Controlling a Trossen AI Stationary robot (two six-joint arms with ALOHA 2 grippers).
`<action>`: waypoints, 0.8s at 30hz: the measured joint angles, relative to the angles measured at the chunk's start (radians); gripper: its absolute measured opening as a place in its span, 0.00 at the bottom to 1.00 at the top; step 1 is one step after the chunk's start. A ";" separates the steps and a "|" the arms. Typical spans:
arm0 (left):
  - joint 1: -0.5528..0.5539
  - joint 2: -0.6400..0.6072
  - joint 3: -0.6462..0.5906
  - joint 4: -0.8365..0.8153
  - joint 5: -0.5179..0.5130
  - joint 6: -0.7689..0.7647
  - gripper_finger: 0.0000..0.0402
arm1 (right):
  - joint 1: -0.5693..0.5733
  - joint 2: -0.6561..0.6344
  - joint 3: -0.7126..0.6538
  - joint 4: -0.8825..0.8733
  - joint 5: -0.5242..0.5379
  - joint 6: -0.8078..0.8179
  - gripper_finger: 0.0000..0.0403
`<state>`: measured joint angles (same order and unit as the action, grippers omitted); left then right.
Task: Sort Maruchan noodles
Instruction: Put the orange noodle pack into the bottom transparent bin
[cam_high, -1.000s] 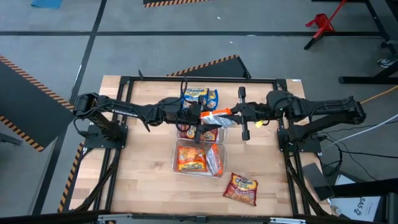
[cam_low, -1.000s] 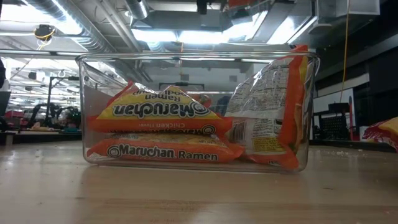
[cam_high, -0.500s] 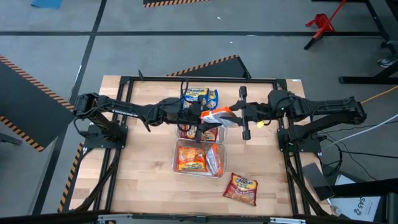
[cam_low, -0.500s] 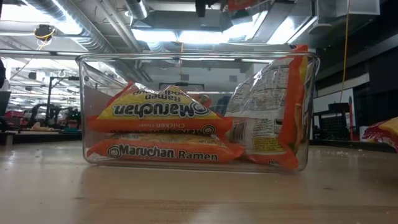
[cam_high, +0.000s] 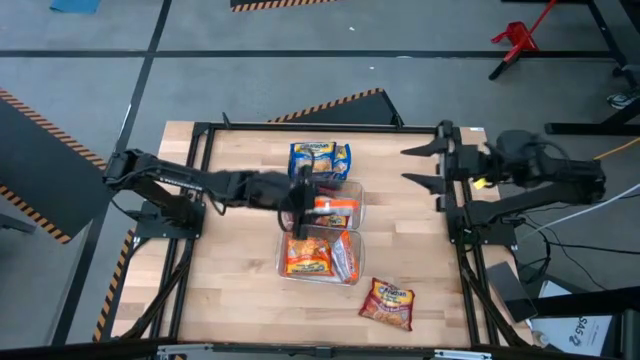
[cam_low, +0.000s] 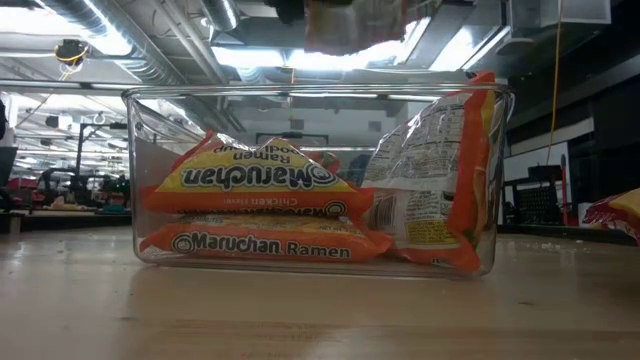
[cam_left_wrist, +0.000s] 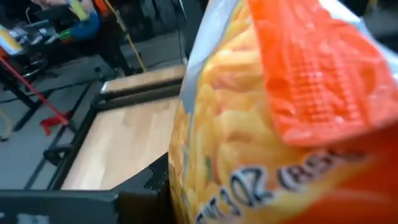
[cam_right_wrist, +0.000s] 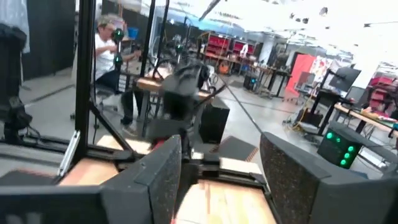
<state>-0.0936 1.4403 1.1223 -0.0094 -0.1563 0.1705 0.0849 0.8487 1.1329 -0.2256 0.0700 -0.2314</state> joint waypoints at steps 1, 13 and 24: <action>-0.021 -0.002 0.000 -0.027 -0.024 0.010 0.42 | 0.000 -0.015 0.001 -0.014 0.000 0.011 0.50; -0.268 0.047 0.002 -0.226 -0.232 0.458 0.42 | 0.000 -0.031 -0.001 -0.122 0.008 0.073 0.47; -0.248 0.079 0.001 -0.252 -0.246 0.778 0.42 | 0.000 0.039 -0.002 -0.144 -0.002 0.104 0.47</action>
<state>-0.3419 1.5196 1.1236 -0.2618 -0.4025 0.9484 0.0849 0.8881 1.1313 -0.3697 0.0677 -0.1272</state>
